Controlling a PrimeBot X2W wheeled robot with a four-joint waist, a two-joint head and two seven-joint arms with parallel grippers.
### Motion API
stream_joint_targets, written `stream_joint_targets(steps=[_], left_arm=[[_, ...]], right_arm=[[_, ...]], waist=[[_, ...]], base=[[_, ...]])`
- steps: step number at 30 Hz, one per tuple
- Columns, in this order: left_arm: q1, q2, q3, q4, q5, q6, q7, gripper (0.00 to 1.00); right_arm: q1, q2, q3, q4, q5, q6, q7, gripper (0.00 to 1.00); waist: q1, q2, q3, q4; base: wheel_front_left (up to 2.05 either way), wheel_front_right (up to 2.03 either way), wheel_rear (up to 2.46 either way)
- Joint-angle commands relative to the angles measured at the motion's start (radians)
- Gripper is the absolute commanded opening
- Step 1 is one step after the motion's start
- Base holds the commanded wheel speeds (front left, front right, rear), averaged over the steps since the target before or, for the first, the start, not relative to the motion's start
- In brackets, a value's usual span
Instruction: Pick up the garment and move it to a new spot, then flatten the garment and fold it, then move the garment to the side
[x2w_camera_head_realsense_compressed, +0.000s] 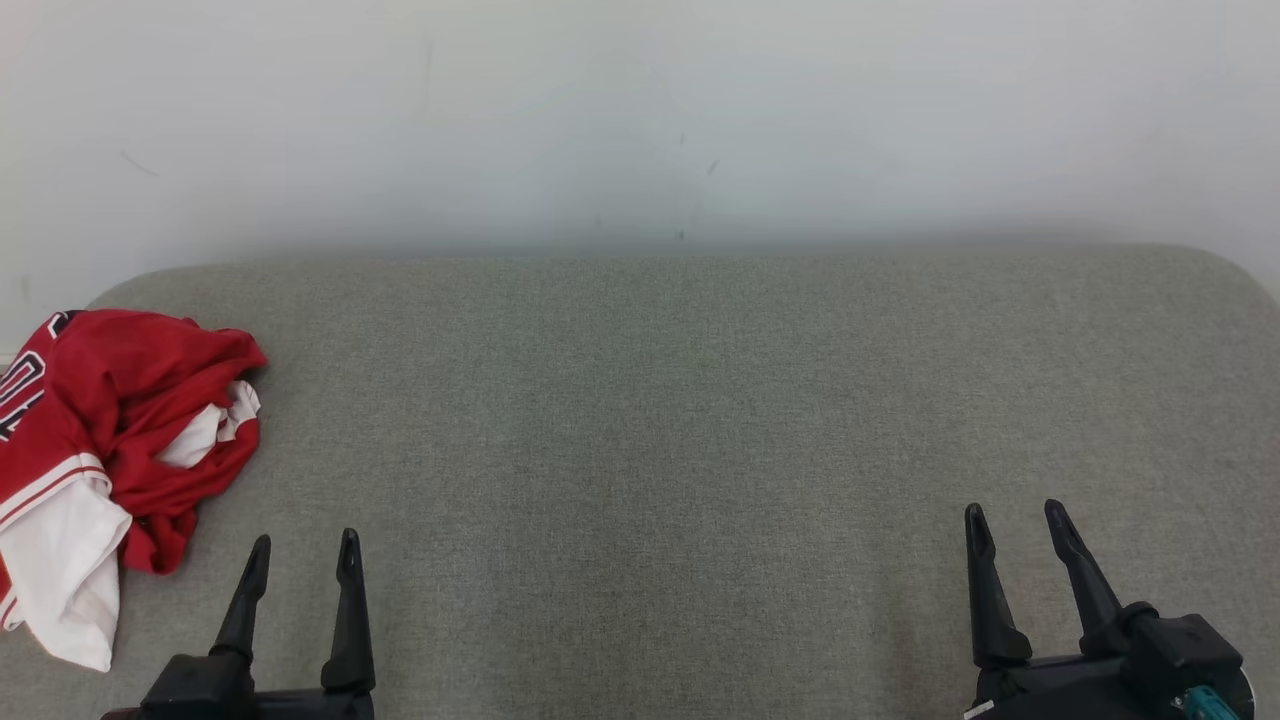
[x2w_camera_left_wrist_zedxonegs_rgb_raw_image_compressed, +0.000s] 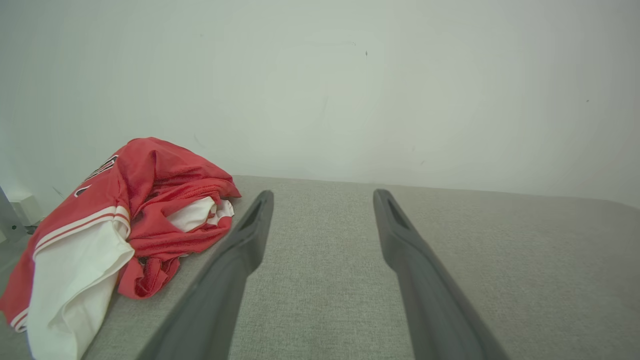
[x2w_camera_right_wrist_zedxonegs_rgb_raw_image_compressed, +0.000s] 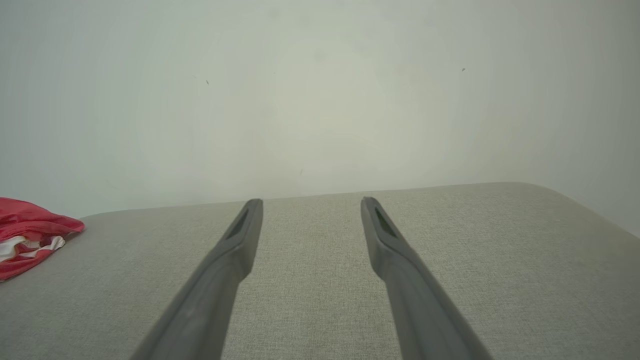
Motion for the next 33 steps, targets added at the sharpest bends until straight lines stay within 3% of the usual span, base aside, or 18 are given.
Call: stream_joint_targets(steps=[1, 22, 33], left_arm=[[0.011, 0.007, 0.001, -0.004, 0.021, 0.004, -0.009, 1.0], [0.042, 0.026, -0.006, -0.032, 0.138, 0.036, 0.008, 1.0], [0.041, 0.025, -0.008, -0.033, 0.109, 0.037, 0.011, 1.0]], right_arm=[[0.008, -0.002, -0.002, -0.008, -0.021, -0.002, -0.008, 1.0], [0.042, -0.002, -0.026, -0.02, -0.139, -0.002, -0.024, 1.0], [0.042, -0.002, -0.024, -0.018, -0.092, -0.002, -0.011, 1.0]], waist=[[0.0, -0.0001, -0.001, 0.0], [0.0, -0.0001, -0.017, 0.016], [0.0, -0.0001, -0.015, 0.016]], base=[[0.0, 0.0, 0.0], [0.0, 0.0, 0.0], [0.0, 0.0, 0.0]])
